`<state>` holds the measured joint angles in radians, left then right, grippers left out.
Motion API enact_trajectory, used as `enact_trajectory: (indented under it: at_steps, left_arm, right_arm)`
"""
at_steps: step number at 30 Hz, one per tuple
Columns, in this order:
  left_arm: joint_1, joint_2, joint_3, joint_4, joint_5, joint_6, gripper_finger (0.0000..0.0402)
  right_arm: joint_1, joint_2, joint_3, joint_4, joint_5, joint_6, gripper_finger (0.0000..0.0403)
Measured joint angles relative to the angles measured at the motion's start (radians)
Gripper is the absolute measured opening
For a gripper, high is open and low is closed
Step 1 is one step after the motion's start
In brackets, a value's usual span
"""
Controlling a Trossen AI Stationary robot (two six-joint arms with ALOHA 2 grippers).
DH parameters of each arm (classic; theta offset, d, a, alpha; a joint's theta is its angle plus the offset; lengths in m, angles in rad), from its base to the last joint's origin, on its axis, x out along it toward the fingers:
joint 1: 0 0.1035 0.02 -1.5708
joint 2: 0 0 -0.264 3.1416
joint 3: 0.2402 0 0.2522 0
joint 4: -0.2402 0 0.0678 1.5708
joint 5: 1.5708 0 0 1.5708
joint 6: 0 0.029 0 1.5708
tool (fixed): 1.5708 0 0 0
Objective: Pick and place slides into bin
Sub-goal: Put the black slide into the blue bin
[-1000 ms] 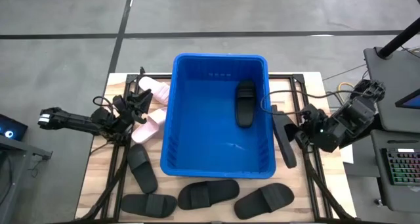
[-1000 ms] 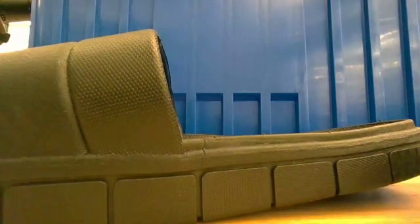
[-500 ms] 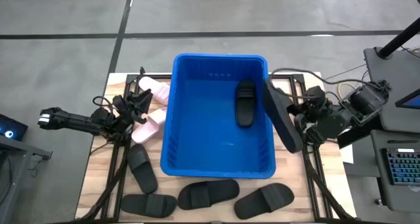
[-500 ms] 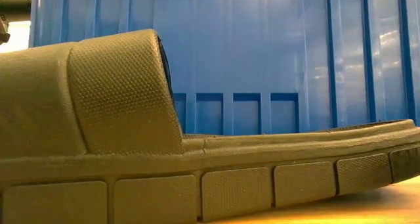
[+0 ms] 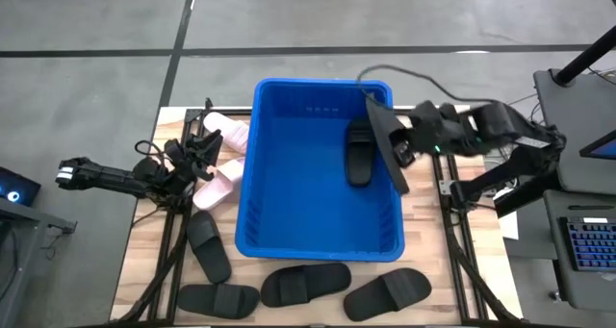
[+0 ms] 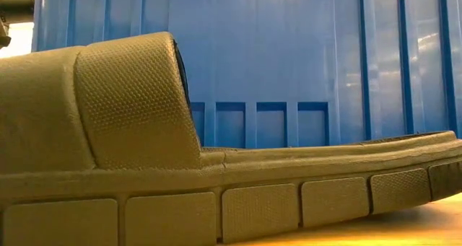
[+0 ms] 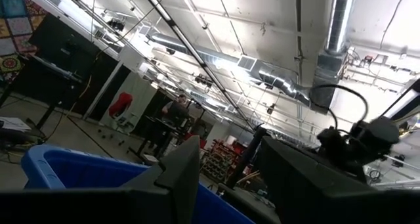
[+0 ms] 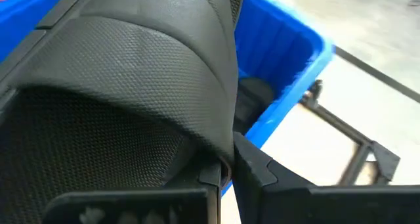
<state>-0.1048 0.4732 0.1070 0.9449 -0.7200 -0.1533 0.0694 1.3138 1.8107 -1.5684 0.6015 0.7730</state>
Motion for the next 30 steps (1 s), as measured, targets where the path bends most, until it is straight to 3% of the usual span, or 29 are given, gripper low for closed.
enact_trajectory:
  at_steps: [6,14,19,22,30]
  left_arm:
    - [0.000,0.000,0.000,0.016,0.000,0.000,0.0148]
    - [0.000,0.000,0.000,0.016,0.000,0.000,0.0148]
    - [0.000,0.000,0.000,0.016,0.000,0.000,0.0148]
    - [0.000,0.000,0.000,0.015,0.000,0.000,0.0148]
    - [0.000,0.000,0.000,0.015,0.000,0.002,0.0148]
  right_arm:
    - [-0.159,0.128,0.104,0.002,-0.051,-0.117,0.0011]
    - [-0.248,0.361,0.209,0.000,-0.055,-0.325,0.0011]
    - [-0.294,0.482,0.207,-0.001,-0.040,-0.413,0.0011]
    - [-0.307,0.541,0.188,-0.003,0.024,-0.457,0.0011]
    - [-0.336,0.629,0.151,-0.002,0.095,-0.587,0.0011]
